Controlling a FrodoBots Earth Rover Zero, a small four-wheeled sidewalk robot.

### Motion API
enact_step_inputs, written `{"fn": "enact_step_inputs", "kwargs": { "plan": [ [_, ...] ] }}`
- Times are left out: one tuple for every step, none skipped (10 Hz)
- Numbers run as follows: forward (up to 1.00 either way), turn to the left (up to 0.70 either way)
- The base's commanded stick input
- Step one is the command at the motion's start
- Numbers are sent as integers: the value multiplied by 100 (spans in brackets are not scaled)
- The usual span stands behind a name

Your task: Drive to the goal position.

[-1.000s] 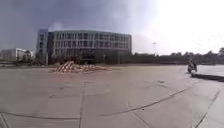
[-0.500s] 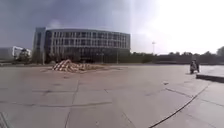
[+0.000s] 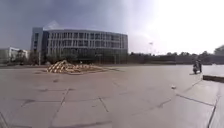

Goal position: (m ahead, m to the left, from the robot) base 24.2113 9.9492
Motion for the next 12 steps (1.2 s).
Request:
{"fn": "enact_step_inputs", "kwargs": {
  "plan": [
    [100,-8],
    [100,-8],
    [100,-8],
    [100,-8],
    [100,-8],
    [100,-8],
    [100,-8],
    [100,-8],
    [100,-8],
    [100,-8],
    [100,-8],
    [100,-8]
  ]
}}
